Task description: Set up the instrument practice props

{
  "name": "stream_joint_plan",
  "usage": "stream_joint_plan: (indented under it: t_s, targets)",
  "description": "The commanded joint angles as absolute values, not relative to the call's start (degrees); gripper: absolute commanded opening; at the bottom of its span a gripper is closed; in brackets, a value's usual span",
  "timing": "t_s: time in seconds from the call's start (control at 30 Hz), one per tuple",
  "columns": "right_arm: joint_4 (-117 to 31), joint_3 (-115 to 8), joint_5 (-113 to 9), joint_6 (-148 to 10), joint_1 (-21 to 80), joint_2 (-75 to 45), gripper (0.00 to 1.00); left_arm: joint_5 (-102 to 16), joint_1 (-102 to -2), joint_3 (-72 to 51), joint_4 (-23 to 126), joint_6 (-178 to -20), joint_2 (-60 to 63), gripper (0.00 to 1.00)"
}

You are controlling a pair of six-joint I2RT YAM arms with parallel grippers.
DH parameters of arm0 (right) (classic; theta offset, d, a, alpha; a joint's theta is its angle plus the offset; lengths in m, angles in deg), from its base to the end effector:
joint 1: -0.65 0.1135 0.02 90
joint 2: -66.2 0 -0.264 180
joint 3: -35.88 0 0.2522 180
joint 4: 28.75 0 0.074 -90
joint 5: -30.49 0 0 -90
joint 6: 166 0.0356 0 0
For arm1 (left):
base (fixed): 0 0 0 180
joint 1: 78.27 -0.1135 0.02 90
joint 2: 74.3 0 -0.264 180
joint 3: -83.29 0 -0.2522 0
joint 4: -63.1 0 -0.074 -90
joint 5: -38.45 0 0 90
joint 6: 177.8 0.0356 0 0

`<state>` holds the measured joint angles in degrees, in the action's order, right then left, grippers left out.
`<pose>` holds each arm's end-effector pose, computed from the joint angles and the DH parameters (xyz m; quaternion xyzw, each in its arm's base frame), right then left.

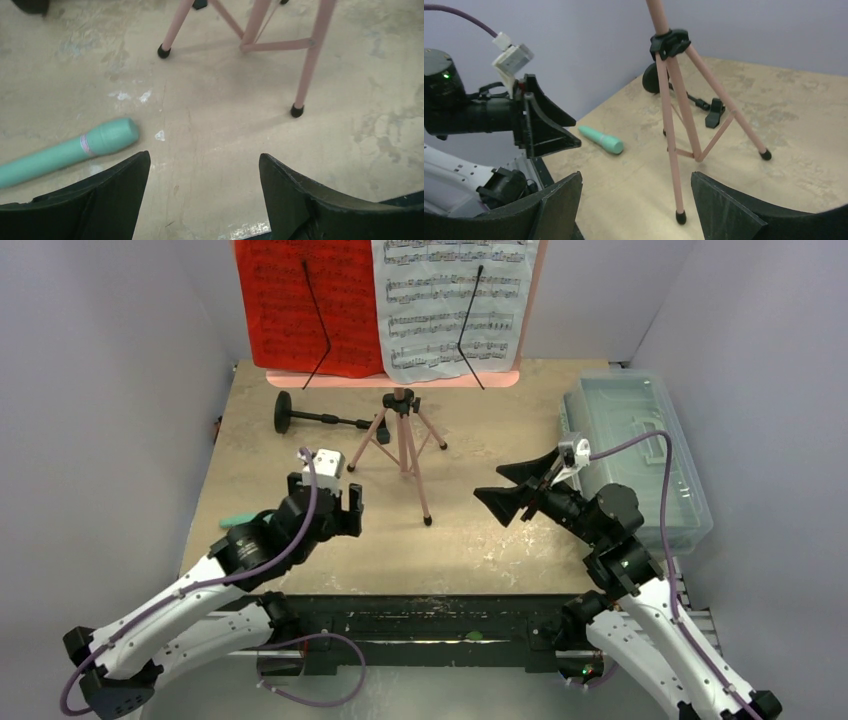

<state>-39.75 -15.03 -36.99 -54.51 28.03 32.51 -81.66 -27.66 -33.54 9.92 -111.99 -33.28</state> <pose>0.1247 0.0799 0.3462 -0.1788 0.6465 0.4207 0.6108 0.1053 -0.1001 0.3278 0.0676 0.8476 -0.1091 0.5149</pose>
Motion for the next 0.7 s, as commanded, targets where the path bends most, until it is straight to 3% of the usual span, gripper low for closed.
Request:
stream_joint_plan:
  t_s: [0.0,0.13,0.33,0.67]
  targets:
    - [-35.61,-13.31,-34.72,-49.61,28.18,31.82,0.84,-92.47,-27.91,-38.63,11.72,-124.88,-32.22,0.82]
    - [-36.95,-11.93,-33.52,-49.72,28.18,29.93,0.84,-102.05,-28.19,-43.53,11.20,-134.55,-30.53,0.94]
    - [-34.61,-9.29,-32.22,-48.45,28.23,29.20,0.84,-103.29,-35.05,-46.40,21.47,-136.09,-25.09,1.00]
    - [-36.70,-9.13,-31.23,-50.47,28.21,31.56,0.84,-70.48,-70.34,-45.75,53.11,-144.26,-6.83,0.98]
